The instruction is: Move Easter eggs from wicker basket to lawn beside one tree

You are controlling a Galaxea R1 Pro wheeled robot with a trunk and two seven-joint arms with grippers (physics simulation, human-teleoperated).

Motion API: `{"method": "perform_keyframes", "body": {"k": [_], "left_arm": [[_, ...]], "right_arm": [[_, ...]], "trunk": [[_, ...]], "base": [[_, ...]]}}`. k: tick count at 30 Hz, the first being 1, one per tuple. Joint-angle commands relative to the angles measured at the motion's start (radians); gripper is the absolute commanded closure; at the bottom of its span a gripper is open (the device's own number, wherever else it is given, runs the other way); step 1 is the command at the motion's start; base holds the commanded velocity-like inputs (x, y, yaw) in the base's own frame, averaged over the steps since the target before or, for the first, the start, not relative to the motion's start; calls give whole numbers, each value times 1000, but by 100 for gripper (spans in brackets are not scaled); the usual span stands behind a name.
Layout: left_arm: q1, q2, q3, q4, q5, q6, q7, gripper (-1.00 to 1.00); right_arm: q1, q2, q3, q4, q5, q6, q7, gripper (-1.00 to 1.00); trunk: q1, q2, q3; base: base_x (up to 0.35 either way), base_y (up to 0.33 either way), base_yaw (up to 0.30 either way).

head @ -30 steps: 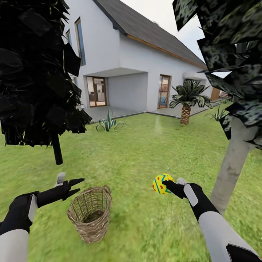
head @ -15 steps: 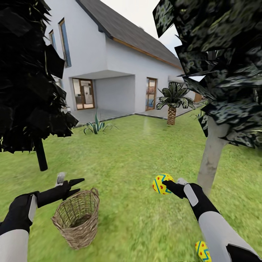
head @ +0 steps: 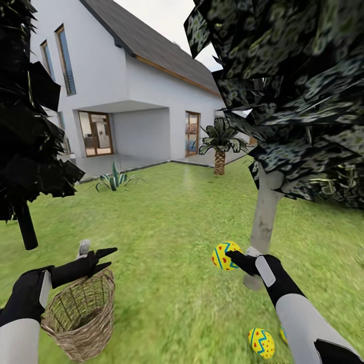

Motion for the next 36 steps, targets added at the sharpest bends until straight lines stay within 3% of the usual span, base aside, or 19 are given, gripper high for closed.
{"method": "perform_keyframes", "body": {"k": [1,7,28,34,36], "left_arm": [[-1,0,3,-1,-10,8,-9,-100],[-1,1,5,-1,-10,8,-10,-100],[-1,1,5,-1,-10,8,-9,-100],[-1,0,3,-1,-10,8,-9,-100],[-1,1,3,-1,-10,8,-9,-100]], "right_arm": [[-1,0,-2,-1,-6,5,-3,100],[-1,0,-2,-1,-7,4,-3,100],[-1,0,-6,-1,-8,4,0,100],[-1,16,2,15,-5,-1,-8,100],[-3,30,4,60,3,-21,-11,100]], "trunk": [[0,-1,0],[19,-36,-10],[100,-183,-75],[123,-225,-94],[130,-239,-100]], "base": [[0,-5,-209],[0,-1,-172],[0,0,-3],[0,0,0],[0,0,0]]}}
